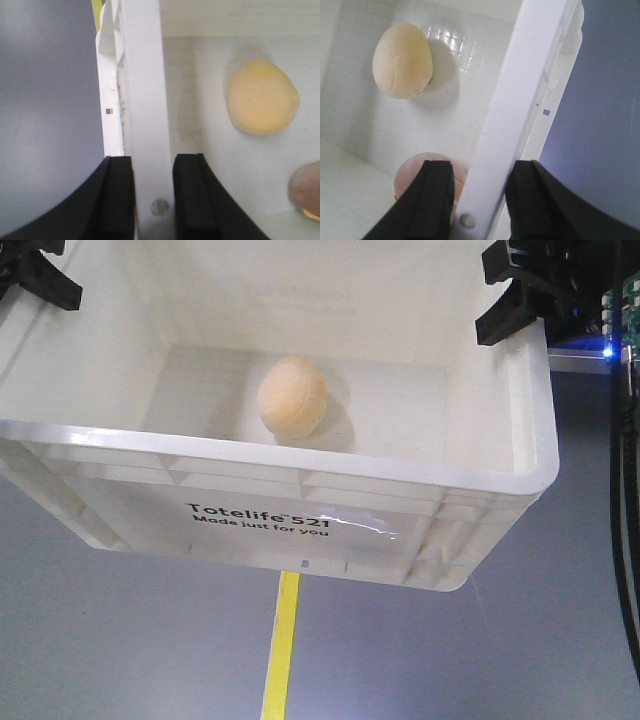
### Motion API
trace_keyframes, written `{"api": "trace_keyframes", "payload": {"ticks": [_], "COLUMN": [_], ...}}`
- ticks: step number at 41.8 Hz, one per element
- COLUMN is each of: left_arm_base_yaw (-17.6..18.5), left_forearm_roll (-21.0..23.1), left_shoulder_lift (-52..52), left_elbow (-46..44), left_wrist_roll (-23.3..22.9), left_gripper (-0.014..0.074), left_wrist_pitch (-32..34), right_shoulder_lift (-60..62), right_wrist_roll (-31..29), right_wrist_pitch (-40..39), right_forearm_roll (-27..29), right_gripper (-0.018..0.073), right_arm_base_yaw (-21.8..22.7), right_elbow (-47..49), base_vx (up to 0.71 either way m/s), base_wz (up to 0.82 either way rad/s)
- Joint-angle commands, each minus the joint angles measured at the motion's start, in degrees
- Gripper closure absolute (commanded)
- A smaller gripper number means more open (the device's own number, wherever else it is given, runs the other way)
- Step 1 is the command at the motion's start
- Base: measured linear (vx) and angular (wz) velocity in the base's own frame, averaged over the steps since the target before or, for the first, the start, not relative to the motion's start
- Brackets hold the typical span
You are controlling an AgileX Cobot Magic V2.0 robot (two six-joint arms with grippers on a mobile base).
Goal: Place moving items into box and shelve
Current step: 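Keep holding the tote with both grippers while driving forward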
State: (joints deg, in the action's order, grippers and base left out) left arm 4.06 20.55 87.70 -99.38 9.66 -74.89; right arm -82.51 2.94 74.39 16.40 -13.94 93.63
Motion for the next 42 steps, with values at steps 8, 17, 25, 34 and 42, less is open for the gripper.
{"api": "trace_keyframes", "payload": {"ticks": [8,17,25,34,42], "left_arm_base_yaw": [1.2,1.2,1.2,1.2,1.2], "left_forearm_roll": [11.5,11.5,11.5,11.6,11.5], "left_shoulder_lift": [-3.4,-3.4,-3.4,-3.4,-3.4], "left_elbow": [-2.7,-2.7,-2.7,-2.7,-2.7], "left_wrist_roll": [-0.1,-0.1,-0.1,-0.1,-0.1], "left_gripper": [0.0596,0.0596,0.0596,0.0596,0.0596], "left_wrist_pitch": [3.0,3.0,3.0,3.0,3.0], "right_shoulder_lift": [2.7,2.7,2.7,2.7,2.7], "right_wrist_roll": [-2.4,-2.4,-2.4,-2.4,-2.4], "right_wrist_pitch": [-6.0,-6.0,-6.0,-6.0,-5.9], "right_forearm_roll": [11.5,11.5,11.5,11.5,11.5], "right_gripper": [0.0559,0.0559,0.0559,0.0559,0.0559], "right_arm_base_yaw": [-1.0,-1.0,-1.0,-1.0,-1.0], "right_elbow": [2.5,2.5,2.5,2.5,2.5], "base_vx": [0.45,0.46,0.48,0.49,0.49], "base_wz": [0.16,0.16,0.17,0.16,0.13]}}
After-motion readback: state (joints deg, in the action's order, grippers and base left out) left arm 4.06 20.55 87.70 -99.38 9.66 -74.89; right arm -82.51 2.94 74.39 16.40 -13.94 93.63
